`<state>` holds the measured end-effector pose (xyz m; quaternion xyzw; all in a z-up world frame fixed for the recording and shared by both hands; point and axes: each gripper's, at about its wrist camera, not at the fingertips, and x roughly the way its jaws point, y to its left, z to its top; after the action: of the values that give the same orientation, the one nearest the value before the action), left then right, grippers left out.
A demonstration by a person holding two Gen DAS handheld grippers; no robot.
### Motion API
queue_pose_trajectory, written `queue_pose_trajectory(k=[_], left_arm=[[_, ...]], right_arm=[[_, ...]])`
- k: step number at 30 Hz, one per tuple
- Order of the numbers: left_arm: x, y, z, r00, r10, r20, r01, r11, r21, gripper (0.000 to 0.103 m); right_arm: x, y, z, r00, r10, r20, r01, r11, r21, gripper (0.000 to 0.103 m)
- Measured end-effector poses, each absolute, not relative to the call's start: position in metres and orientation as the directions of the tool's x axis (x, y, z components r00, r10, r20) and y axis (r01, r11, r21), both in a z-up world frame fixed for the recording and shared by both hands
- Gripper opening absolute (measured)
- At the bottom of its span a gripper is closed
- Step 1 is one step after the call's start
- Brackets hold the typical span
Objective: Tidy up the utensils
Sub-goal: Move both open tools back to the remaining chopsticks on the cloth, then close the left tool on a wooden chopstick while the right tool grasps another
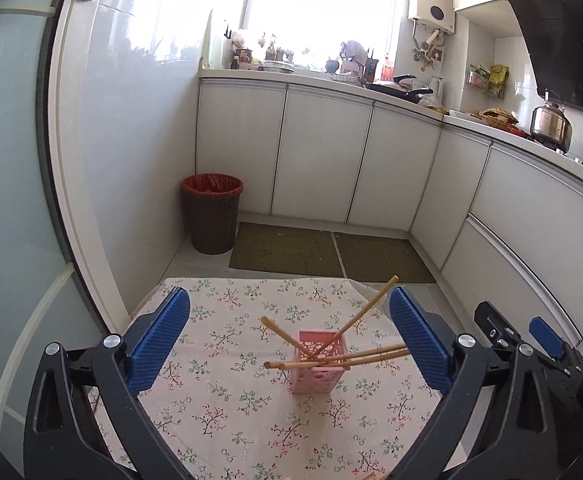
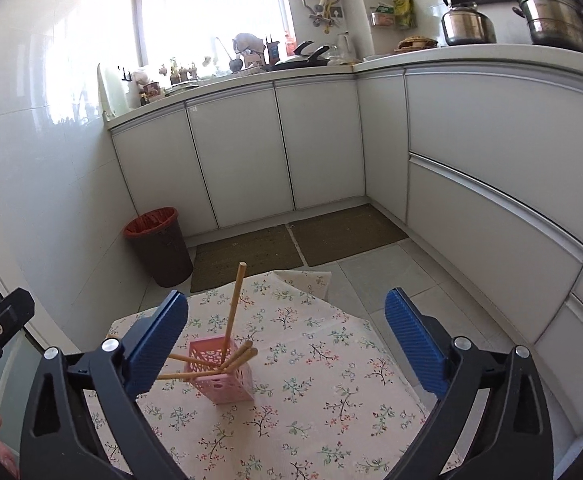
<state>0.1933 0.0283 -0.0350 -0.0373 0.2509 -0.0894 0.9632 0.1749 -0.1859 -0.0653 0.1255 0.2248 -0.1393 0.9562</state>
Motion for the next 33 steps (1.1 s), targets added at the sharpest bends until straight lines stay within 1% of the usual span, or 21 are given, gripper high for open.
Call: queue_pose_trajectory(k=[5,8,11,14,16,18,22,24,26,30,32,33], left_arm=[[0.186,0.02,-0.054,0.81,-0.216,-0.545,0.207,0.975,-0.08,0.096],[0.186,0.006,-0.075,0.72,-0.269,-0.64,0.294,0.953,-0.069,0.096],[0.186,-0.015,-0.107,0.612,-0.291,-0.735,0.378,0.924,-0.052,0.096],[0.192,-0.039,-0.15,0.478,-0.265,-0.837,0.453,0.891,-0.023,0.096],[0.198,-0.054,-0.183,0.363,-0.252,-0.897,0.491,0.87,-0.046,0.096],[0.203,-0.065,-0.217,0.267,-0.227,-0.937,0.499,0.864,-0.067,0.096],[0.203,-0.087,-0.264,0.158,-0.148,-0.976,0.554,0.831,-0.036,0.094],[0.202,-0.096,-0.277,0.137,-0.112,-0.984,0.587,0.81,-0.011,0.09],[0.199,-0.103,-0.287,0.114,-0.09,-0.989,0.612,0.791,-0.002,0.083],[0.197,-0.111,-0.3,0.105,-0.057,-0.993,0.644,0.764,0.024,0.075],[0.197,-0.112,-0.305,0.079,-0.063,-0.995,0.651,0.759,0.004,0.063],[0.197,-0.112,-0.308,0.068,-0.066,-0.996,0.654,0.757,-0.005,0.06]], right_arm=[[0.158,-0.196,-0.082,0.815,-0.212,-0.539,0.358,0.916,0.181,0.096],[0.137,-0.211,-0.107,0.779,-0.217,-0.588,0.404,0.891,0.207,0.096],[0.116,-0.234,-0.143,0.709,-0.186,-0.681,0.469,0.845,0.257,0.096],[0.096,-0.265,-0.185,0.629,-0.144,-0.764,0.556,0.77,0.312,0.096],[0.087,-0.281,-0.208,0.574,-0.147,-0.806,0.613,0.729,0.304,0.096],[0.079,-0.292,-0.224,0.537,-0.143,-0.832,0.645,0.705,0.295,0.096],[0.071,-0.301,-0.232,0.515,-0.143,-0.845,0.665,0.689,0.288,0.096],[0.07,-0.303,-0.23,0.518,-0.149,-0.842,0.662,0.693,0.284,0.096],[0.069,-0.305,-0.23,0.517,-0.148,-0.843,0.66,0.695,0.284,0.096],[0.07,-0.307,-0.232,0.5,-0.123,-0.858,0.666,0.688,0.289,0.096],[0.07,-0.308,-0.235,0.491,-0.109,-0.865,0.669,0.683,0.294,0.096],[0.071,-0.307,-0.236,0.486,-0.104,-0.868,0.669,0.684,0.292,0.096]])
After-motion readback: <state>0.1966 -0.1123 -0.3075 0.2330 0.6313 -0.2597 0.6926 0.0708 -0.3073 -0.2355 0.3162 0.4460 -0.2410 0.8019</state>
